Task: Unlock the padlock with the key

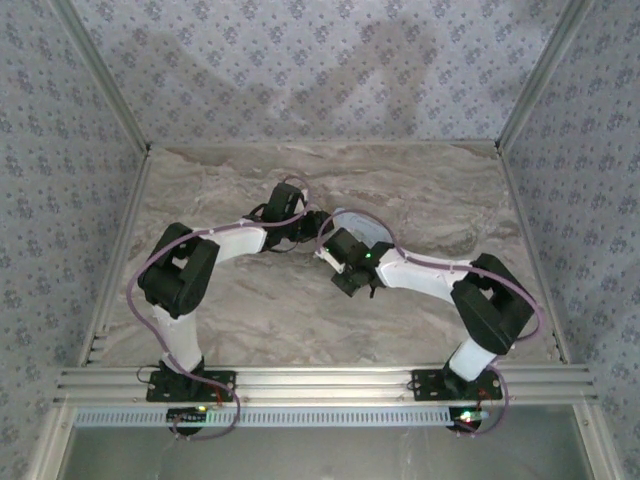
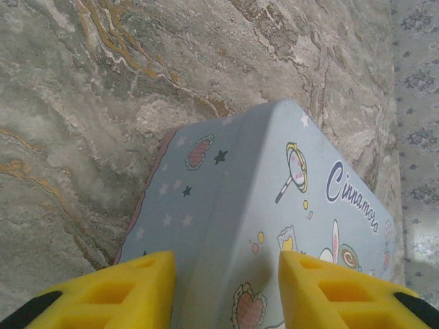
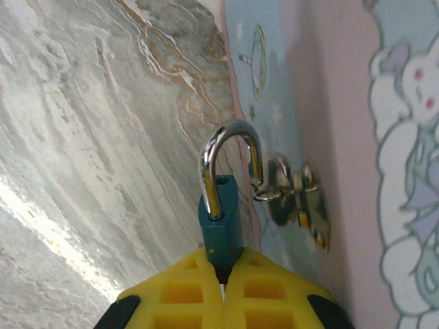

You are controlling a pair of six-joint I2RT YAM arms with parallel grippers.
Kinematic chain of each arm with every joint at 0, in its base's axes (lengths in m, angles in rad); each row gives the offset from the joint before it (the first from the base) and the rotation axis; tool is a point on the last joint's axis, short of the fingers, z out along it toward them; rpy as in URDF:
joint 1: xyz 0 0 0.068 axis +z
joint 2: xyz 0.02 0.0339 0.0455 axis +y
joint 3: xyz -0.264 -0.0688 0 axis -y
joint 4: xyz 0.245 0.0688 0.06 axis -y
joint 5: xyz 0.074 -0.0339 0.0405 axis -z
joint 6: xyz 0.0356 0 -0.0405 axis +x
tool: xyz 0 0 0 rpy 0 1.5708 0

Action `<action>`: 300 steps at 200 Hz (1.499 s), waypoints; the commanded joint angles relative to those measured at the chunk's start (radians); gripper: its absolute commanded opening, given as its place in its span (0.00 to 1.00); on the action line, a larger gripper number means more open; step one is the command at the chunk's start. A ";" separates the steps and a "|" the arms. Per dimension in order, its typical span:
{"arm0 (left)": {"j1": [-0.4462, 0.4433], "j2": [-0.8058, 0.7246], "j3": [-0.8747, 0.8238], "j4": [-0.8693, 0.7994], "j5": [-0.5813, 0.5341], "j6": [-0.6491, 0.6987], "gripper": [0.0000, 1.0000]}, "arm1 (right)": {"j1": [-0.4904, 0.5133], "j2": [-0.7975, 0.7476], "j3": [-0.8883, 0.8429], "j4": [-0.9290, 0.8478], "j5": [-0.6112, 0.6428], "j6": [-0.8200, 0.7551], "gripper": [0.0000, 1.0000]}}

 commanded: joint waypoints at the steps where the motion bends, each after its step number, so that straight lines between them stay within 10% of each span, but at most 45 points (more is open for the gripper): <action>1: 0.000 0.008 -0.012 0.022 0.026 -0.014 0.44 | 0.010 0.039 0.050 -0.052 -0.048 0.002 0.00; 234: 0.080 -0.331 -0.225 -0.057 -0.110 0.047 0.50 | 0.024 -0.246 -0.049 0.032 -0.048 0.145 0.00; 300: 0.081 -0.547 -0.337 -0.163 -0.222 0.117 0.51 | -0.136 -0.517 -0.181 -0.090 0.024 0.389 0.00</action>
